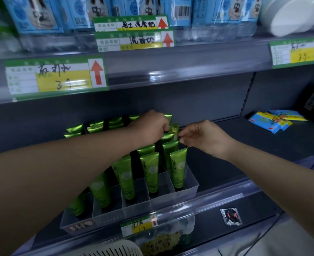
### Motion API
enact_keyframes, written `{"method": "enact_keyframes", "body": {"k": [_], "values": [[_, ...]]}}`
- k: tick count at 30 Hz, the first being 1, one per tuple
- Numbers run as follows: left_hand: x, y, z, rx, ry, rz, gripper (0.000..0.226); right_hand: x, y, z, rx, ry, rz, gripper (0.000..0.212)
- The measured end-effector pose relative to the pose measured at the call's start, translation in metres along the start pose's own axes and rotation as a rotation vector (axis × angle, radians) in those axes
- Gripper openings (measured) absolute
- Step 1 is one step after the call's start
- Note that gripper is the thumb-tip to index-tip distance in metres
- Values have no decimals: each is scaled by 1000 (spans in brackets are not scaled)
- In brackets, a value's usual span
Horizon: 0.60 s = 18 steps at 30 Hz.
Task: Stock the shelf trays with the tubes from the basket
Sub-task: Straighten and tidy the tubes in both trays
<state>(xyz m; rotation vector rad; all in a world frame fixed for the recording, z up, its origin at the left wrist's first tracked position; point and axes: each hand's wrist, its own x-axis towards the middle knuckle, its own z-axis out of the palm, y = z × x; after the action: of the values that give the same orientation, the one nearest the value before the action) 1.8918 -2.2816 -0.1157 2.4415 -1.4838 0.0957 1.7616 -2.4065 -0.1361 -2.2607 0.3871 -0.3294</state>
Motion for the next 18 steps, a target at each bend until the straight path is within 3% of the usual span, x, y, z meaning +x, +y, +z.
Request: {"method": "enact_keyframes", "body": {"k": [7, 12, 18], "values": [[0, -8, -6, -66, 30, -35, 16, -10, 0, -7, 23, 40, -40, 4], [-3, -14, -11, -66, 59, -57, 14, -18, -1, -6, 55, -32, -57, 9], [-3, -15, -10, -68, 76, -69, 12, -19, 2, 3, -76, -49, -62, 9]]}}
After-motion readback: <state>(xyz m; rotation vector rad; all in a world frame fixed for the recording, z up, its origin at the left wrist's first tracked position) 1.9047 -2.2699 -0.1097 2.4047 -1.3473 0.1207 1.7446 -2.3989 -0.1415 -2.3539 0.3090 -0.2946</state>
